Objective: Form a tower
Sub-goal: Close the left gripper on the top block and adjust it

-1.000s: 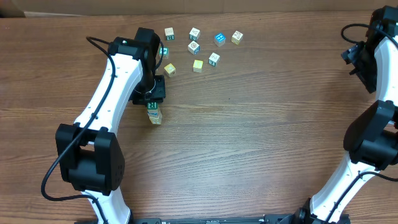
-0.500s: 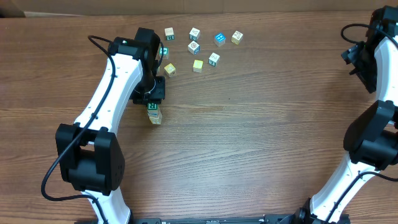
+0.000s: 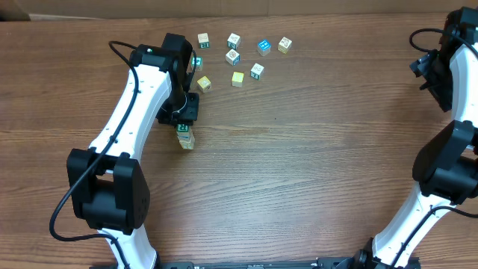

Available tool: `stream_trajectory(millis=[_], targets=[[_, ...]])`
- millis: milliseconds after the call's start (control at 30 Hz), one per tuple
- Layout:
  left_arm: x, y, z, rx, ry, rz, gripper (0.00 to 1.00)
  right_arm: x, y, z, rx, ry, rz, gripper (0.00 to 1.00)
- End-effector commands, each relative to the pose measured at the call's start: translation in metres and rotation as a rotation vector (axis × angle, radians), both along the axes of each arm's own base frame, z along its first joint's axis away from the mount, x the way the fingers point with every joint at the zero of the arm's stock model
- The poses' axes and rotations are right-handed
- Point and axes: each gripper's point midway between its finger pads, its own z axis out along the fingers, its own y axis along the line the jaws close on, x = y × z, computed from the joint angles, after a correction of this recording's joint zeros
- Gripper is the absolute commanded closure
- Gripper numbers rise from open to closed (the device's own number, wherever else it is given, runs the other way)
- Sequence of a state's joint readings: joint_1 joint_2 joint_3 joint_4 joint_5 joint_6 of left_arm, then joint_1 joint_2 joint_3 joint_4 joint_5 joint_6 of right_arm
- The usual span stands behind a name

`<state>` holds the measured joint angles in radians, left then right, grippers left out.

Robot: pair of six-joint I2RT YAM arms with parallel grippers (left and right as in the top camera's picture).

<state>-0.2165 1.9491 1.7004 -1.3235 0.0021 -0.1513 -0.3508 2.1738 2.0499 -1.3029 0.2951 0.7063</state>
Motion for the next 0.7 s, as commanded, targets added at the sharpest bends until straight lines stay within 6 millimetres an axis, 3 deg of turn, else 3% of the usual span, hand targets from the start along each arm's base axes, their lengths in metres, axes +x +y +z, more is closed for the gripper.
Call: stream_trajectory(millis=[0,667], targets=[[-0.0037,0.0007,-0.0073,0.018,0.025,-0.058,0.64,0.0032,-0.0022,0.0304,-0.035,-0.067,0.000,0.00],[-0.0053,0.0001,-0.0073,0.015,0.031,-0.053,0.62,0.0032,-0.0022,0.0304,-0.035,-0.067,0.000,0.00]])
